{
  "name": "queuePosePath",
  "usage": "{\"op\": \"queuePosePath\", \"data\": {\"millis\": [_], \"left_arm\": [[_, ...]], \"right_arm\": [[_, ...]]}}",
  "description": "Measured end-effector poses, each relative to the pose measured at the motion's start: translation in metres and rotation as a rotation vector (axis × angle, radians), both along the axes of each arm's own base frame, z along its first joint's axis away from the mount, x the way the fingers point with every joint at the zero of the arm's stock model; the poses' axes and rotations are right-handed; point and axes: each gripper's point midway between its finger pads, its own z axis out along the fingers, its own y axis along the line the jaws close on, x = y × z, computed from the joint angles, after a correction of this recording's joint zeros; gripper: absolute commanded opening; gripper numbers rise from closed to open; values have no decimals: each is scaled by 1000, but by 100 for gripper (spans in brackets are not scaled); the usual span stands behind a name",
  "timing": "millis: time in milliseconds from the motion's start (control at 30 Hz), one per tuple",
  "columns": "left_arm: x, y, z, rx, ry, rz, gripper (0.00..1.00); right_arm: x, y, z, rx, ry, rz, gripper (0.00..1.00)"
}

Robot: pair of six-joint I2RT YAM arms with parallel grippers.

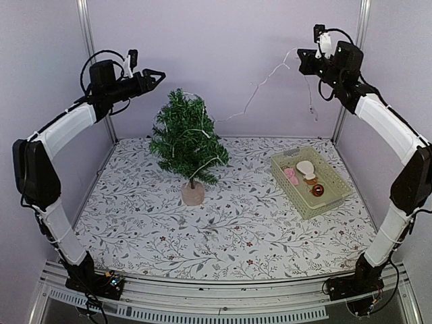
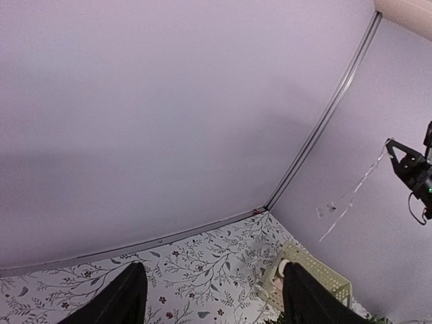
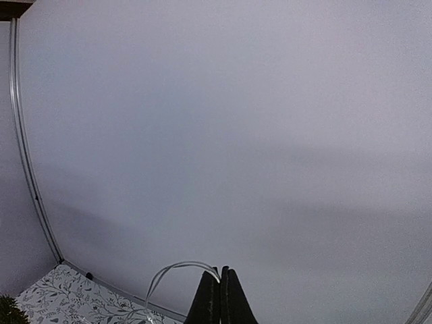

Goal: Decorate the small christmas tree

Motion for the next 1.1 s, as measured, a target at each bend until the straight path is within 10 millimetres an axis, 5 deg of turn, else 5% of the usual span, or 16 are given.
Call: {"op": "queuePosePath", "data": {"millis": [133, 233, 533, 733, 1100], "left_arm": [[-7, 3, 8, 20, -22, 10, 70], [-14, 6, 14, 47, -32, 23, 70], [-45, 10, 42, 112, -102, 42, 69], [-72, -9, 42, 167, -136, 16, 69], [-150, -23, 51, 265, -247, 0, 68]], "right_arm": [[-39, -10, 38, 13, -58, 11, 0], [-65, -16, 48, 15, -60, 23, 0], [-110, -11, -5, -27, 132, 83, 0], [-143, 26, -32, -52, 233, 288, 0], [-272, 109, -4, -36, 222, 856, 0]]}}
